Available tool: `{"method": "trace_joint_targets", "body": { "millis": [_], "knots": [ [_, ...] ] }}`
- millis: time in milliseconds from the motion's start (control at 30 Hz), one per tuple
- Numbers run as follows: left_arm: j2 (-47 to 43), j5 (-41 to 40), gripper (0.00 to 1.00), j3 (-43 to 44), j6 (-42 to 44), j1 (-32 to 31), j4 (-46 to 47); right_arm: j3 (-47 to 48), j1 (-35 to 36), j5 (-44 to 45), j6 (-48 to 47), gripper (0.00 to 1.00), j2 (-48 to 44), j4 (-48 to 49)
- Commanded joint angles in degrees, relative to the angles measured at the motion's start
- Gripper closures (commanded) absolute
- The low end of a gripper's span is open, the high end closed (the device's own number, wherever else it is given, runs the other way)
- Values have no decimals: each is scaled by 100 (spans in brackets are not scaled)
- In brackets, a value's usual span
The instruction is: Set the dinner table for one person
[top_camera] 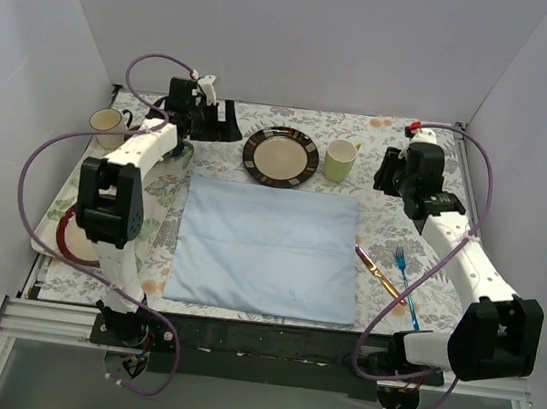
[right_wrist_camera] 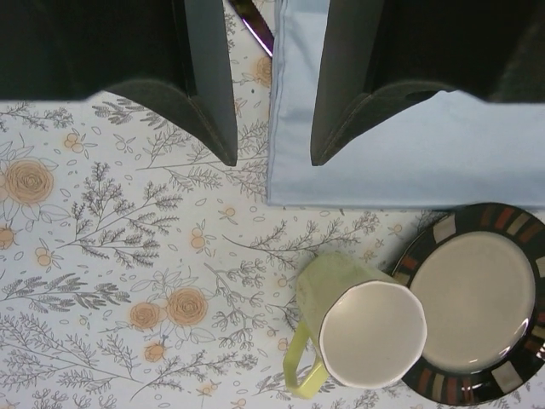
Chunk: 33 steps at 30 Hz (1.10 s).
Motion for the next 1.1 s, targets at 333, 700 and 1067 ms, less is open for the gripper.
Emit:
{"method": "trace_joint_targets", "body": {
  "millis": [333, 700, 1067],
  "knots": [
    [2897, 821, 28, 2258, -1414, -99, -458, -703, 83, -248, 74, 52, -1256, -144],
    [4057, 1787, 73, 3005, -1862, -161, -915, -738, 83, -134, 127, 52, -1871, -275],
    [3330, 3131, 100, 3059, -3461, 366, 85, -729, 83, -134, 127, 52, -2285, -539]
  ]
}}
